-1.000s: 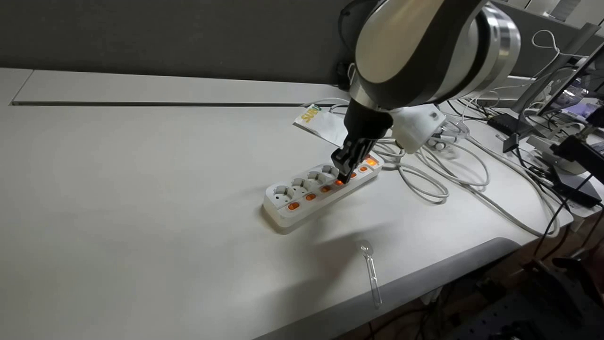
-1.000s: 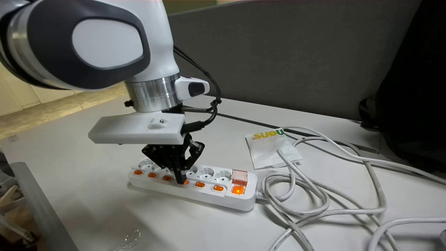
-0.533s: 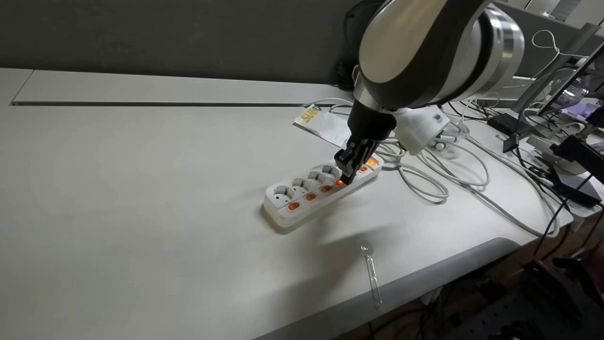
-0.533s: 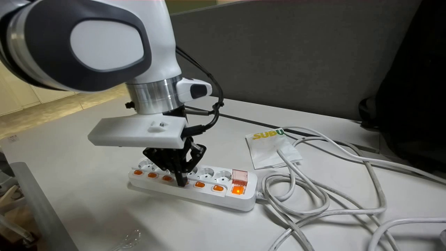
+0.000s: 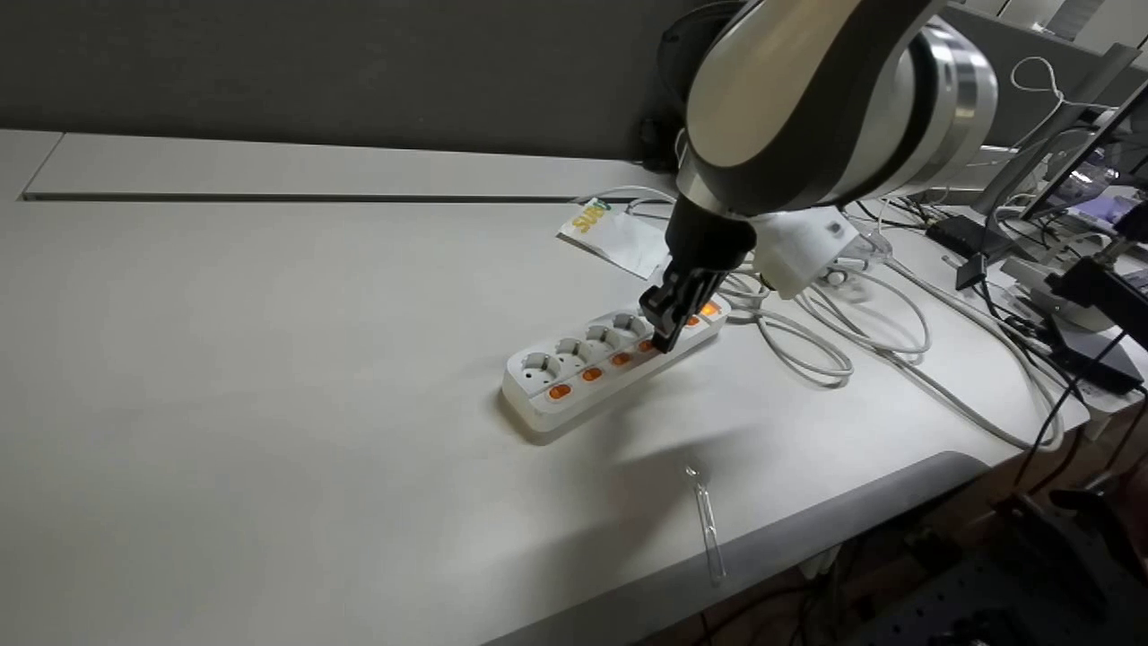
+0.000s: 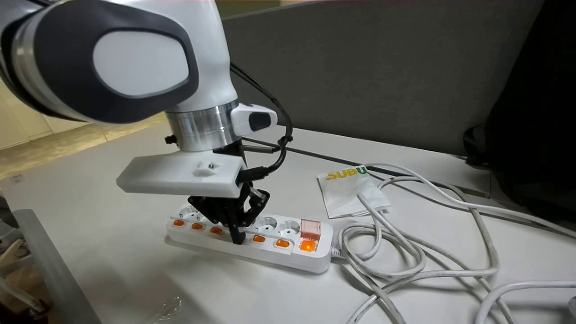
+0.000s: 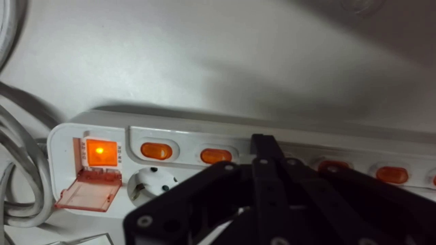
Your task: Turn off the switch in the middle of the adapter
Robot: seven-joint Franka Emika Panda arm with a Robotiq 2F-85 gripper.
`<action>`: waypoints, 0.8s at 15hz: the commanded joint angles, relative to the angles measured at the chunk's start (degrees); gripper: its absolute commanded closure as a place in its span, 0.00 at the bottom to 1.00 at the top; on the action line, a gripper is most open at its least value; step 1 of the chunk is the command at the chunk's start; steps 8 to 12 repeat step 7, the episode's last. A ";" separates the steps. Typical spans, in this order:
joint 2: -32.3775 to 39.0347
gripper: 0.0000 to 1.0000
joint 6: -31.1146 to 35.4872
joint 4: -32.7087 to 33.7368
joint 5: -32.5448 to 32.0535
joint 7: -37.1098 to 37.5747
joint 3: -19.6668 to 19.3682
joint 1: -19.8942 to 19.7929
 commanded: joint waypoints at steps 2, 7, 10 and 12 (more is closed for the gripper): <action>4.28 1.00 2.60 1.59 -1.49 5.63 -3.12 2.56; 2.85 1.00 -0.08 1.59 1.85 9.14 -2.30 2.07; 2.85 1.00 -0.08 1.59 1.85 9.14 -2.30 2.07; 2.85 1.00 -0.08 1.59 1.85 9.14 -2.30 2.07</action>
